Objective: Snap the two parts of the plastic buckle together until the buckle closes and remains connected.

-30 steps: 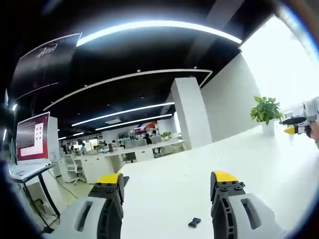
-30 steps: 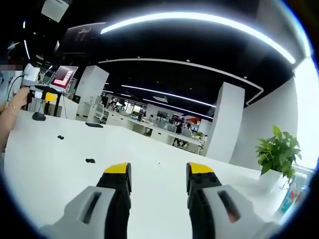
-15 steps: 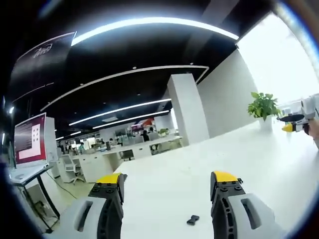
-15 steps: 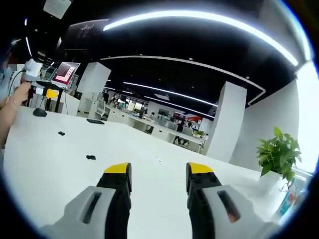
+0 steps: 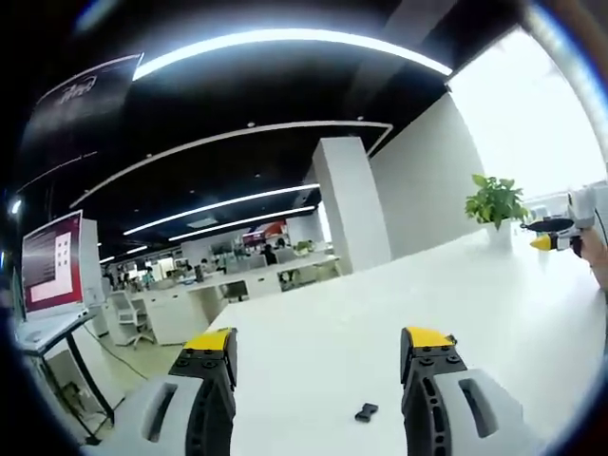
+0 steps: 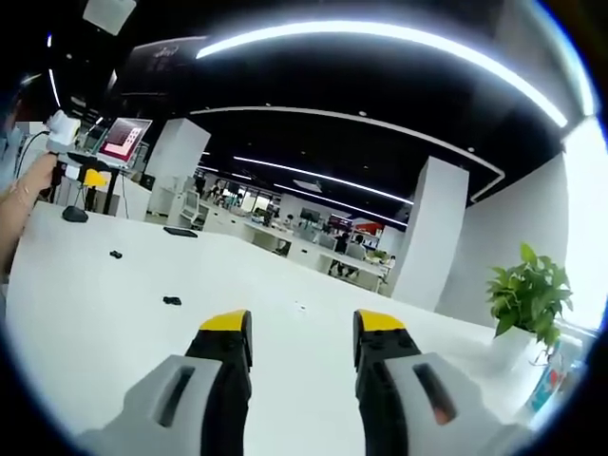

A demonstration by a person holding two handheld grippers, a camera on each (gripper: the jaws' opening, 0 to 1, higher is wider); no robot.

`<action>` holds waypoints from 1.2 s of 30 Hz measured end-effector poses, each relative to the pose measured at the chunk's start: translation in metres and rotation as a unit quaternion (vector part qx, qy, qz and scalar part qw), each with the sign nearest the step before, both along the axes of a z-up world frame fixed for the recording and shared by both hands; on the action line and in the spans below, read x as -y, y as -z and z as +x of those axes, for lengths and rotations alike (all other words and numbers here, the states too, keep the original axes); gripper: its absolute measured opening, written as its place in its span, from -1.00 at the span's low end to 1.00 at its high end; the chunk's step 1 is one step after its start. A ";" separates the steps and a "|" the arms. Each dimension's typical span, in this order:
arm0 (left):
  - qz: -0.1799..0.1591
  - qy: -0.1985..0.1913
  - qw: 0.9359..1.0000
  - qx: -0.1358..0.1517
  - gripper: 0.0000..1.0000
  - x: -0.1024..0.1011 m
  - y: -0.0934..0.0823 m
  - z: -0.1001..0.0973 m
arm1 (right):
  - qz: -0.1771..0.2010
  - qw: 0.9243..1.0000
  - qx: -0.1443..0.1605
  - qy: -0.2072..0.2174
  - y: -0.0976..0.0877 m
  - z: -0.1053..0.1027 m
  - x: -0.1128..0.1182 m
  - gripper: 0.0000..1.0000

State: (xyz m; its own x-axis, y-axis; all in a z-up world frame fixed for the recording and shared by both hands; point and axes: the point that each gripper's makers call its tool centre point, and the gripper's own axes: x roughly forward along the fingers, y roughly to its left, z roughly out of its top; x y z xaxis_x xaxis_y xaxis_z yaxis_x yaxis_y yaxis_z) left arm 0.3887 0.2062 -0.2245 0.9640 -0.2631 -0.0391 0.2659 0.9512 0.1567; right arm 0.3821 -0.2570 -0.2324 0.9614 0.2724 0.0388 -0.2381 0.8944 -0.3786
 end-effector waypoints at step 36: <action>0.037 0.026 0.997 -0.070 0.38 0.001 0.020 0.011 | -0.011 1.000 -0.009 -0.005 0.005 0.000 -0.005 -0.15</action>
State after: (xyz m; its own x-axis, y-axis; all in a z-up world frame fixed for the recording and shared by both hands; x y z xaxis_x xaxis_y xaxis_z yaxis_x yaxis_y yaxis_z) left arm 0.3998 0.2054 -0.2446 0.9331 -0.3037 -0.1925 0.3384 0.9228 0.1843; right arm 0.3821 -0.2517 -0.2372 0.9593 0.2821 0.0159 -0.2532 0.8834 -0.3944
